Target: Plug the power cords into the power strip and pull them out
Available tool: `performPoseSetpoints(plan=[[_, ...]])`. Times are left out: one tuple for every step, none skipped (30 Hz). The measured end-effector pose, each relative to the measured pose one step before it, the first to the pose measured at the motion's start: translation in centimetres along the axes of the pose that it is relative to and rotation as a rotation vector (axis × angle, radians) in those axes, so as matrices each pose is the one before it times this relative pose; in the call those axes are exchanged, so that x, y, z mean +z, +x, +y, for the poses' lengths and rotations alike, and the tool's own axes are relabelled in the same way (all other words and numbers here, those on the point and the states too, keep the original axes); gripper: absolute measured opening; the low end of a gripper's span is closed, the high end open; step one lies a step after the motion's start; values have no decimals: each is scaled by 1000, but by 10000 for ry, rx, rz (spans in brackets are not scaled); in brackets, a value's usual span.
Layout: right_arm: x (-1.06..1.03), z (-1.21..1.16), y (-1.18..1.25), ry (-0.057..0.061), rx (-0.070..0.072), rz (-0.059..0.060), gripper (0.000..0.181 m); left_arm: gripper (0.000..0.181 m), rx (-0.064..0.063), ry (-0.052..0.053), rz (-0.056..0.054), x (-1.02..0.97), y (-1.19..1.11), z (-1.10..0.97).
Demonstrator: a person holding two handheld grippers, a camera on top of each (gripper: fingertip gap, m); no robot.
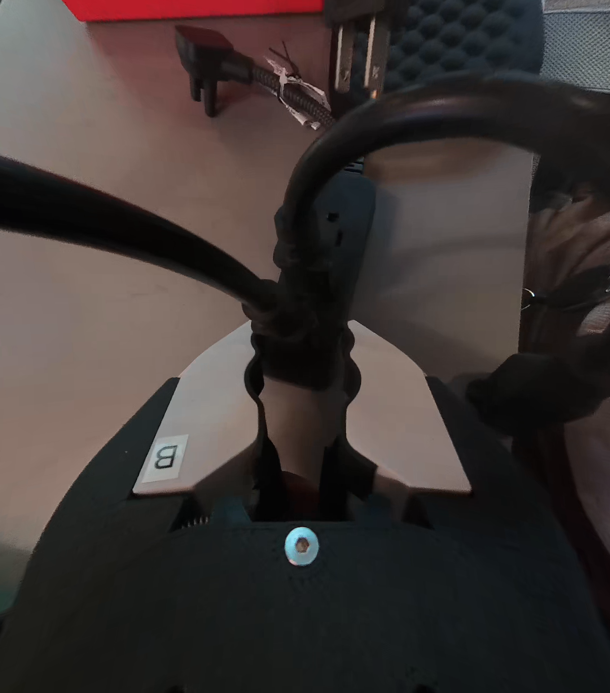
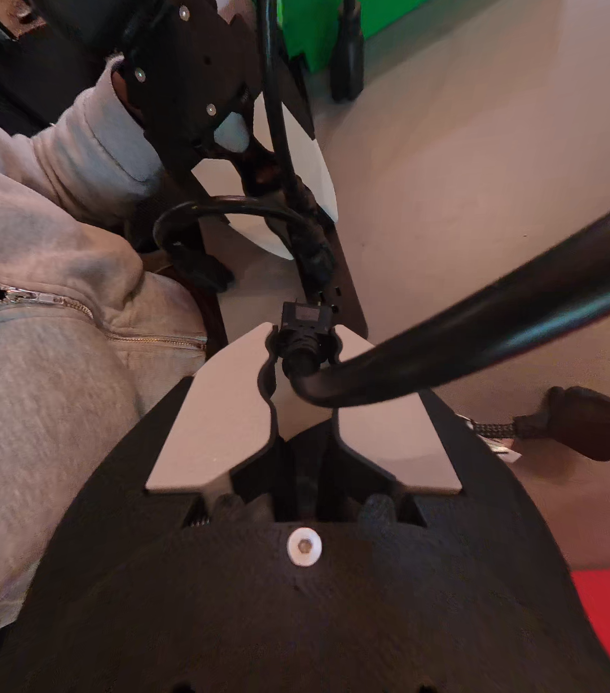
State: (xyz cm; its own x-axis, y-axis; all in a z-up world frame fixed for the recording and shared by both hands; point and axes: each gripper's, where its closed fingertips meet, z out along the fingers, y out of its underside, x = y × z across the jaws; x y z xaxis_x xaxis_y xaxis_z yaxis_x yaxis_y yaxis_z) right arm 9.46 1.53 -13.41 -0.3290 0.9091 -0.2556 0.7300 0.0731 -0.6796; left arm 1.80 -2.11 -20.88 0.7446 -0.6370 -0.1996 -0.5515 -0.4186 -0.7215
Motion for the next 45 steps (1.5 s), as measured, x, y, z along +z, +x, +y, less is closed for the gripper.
performPoseSetpoints(plan=[[160,-16,34,-40,-44,-17,25,39,105,41,-5,-16,110,-10],[190,65,202,-86,-211,117,25,39,68,47,12,-20,79,-3],[254,87,204,-103,-317,128,25,39,9,18,33,-5,30,9],[273,76,159,-113,-275,74,25,39,-35,17,66,13,11,-8],[288,90,179,-162,-172,48,25,41,-47,23,127,21,72,-14],[293,99,168,-200,-170,7,25,42,-30,18,134,7,80,-16],[307,74,107,-205,-191,-56,25,43,-38,19,76,9,-3,-17],[344,50,97,-219,-172,-72,25,42,-55,24,29,6,-37,-9],[363,44,115,-247,-179,-38,25,40,-48,38,-29,-9,-91,-10],[383,13,95,-256,-221,-31,26,38,-21,39,-33,-3,-58,-4],[386,-47,37,-239,-230,-59,25,38,4,24,-4,7,7,1],[375,-102,-2,-211,-186,-85,25,38,8,19,-10,10,-9,3],[366,-99,23,-215,-139,-72,25,38,3,15,-10,4,-1,-4],[326,-62,103,-232,-128,-24,25,38,7,21,-9,9,6,0],[298,-28,154,-239,-110,3,26,38,-5,24,-2,5,-4,7],[242,-34,111,-228,-88,-15,26,38,-22,16,7,12,-2,-2],[203,-34,44,-242,-116,-28,26,38,-13,9,7,11,-1,3],[111,-39,-5,-256,-199,-25,26,38,15,2,11,10,26,-2],[53,-79,-13,-249,-203,-15,26,38,17,0,-17,13,5,7],[69,-73,1,-239,-140,4,26,38,19,-1,-22,5,-5,1],[90,-82,-2,-199,-117,16,26,39,21,1,-25,13,-9,6],[89,-85,-1,-165,-112,17,26,39,23,0,-27,4,-1,-2],[111,-62,-20,-140,-119,6,26,39,24,-1,-25,10,3,6],[135,-24,-25,-133,-117,-16,26,39,19,7,-1,7,14,-5],[107,-41,3,-111,-82,-27,26,39,10,0,7,4,17,5],[80,-55,25,-97,-54,-12,26,39,-11,6,6,6,2,-6],[95,-22,21,-121,-96,14,26,39,-27,0,15,2,-10,10],[104,42,-10,-161,-135,37,26,39,-15,10,20,5,15,-6],[152,117,-11,-213,-127,38,26,39,17,14,27,2,43,-16],[144,104,20,-197,-120,49,26,38,55,4,26,7,81,-15],[24,21,34,-120,-74,40,26,38,42,-13,-37,-1,-12,20],[24,25,38,-85,-39,38,26,39,14,8,-24,8,-4,5],[54,-1,47,-47,-51,76,26,39,10,8,-14,-3,4,3],[103,7,-9,-74,-14,66,26,39,17,4,-14,-2,-3,-8],[198,42,-12,-143,35,62,26,39,14,4,-13,5,3,-1],[214,30,19,-174,5,85,26,39,7,1,-6,5,3,4],[186,-4,7,-174,14,56,26,39,7,6,-8,-2,-9,-4],[173,30,0,-161,68,20,26,39,3,12,-5,2,6,0],[145,32,8,-88,62,-4,27,39,11,15,-14,-2,4,10],[122,17,-2,-16,37,-16,27,39,25,17,-24,-13,8,-2],[52,-6,3,18,34,-23,27,39,28,17,-26,-6,4,4],[53,0,2,3,52,-13,27,39,20,4,-23,4,-5,10],[107,21,11,-40,-30,41,27,39,14,-5,-12,5,-3,6],[117,22,57,-48,-172,114,28,39,1,-5,0,-8,-9,12],[11,7,13,-15,-200,87,29,39,-7,4,5,-5,-3,5]])
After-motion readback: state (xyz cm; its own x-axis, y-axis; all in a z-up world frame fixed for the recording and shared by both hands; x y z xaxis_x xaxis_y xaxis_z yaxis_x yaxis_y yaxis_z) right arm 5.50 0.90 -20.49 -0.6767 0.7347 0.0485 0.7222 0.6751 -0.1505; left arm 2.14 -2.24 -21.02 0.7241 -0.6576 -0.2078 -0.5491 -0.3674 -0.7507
